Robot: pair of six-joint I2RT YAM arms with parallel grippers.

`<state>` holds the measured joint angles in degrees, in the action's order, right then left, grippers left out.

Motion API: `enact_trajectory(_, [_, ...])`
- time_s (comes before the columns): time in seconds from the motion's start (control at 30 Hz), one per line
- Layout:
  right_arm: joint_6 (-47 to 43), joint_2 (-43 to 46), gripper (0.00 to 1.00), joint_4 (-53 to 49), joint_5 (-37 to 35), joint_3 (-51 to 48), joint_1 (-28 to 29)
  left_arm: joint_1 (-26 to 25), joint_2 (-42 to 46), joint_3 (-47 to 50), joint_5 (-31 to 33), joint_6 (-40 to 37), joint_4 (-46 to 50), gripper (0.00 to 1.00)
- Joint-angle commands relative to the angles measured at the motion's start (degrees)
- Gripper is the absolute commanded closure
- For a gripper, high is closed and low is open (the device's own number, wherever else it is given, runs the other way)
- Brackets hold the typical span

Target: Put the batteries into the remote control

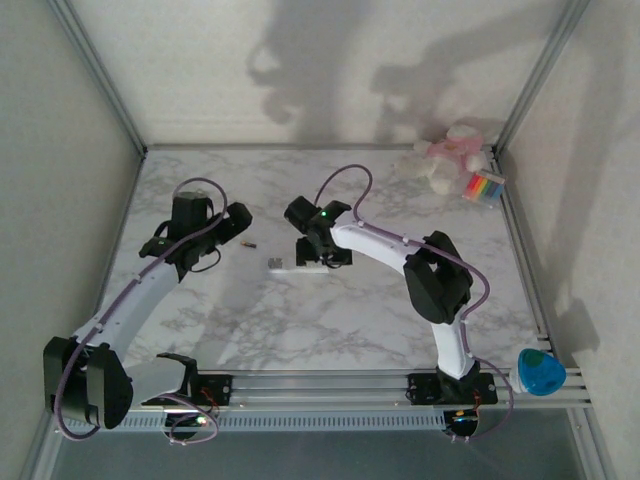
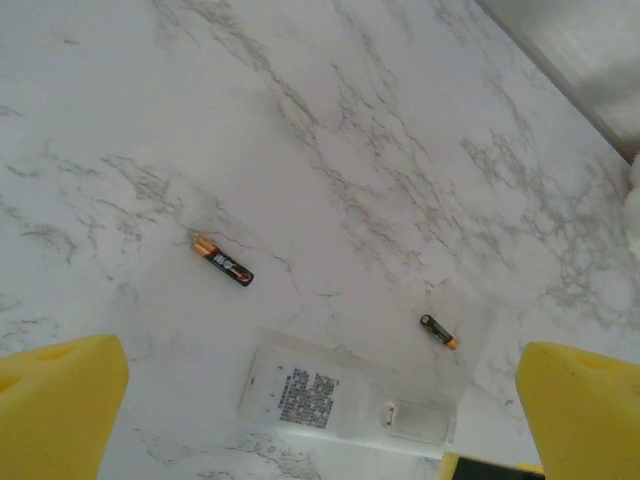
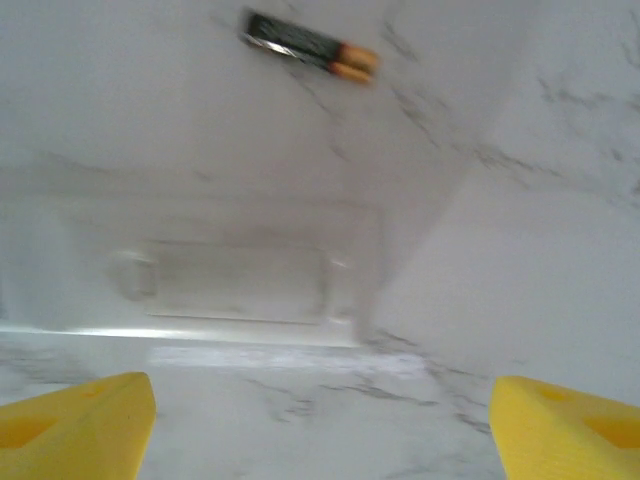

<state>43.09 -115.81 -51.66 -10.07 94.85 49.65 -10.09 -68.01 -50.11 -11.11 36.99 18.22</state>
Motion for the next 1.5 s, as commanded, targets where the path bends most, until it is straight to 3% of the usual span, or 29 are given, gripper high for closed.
enact_trajectory(0.0, [2.37,-4.36,0.20,-2.68,1.89,6.04,0.06,-0.62,0.39,0.27,-2.13,-2.34,-1.51,0.01])
enact_trajectory(0.2, [1.38,-9.50,0.17,-7.23,1.58,12.10,-0.15,-1.05,0.75,0.69,-2.68,-2.27,-1.61,0.00])
enact_trajectory(0.87, [1.35,-12.86,0.19,-5.92,4.96,12.41,-0.78,-0.99,0.60,0.27,-1.97,-2.36,-1.14,0.01])
enact_trajectory(1.47, [0.06,-13.85,0.21,-7.55,3.85,13.69,-1.40,-1.03,0.66,0.16,-1.94,-2.54,-1.15,0.01])
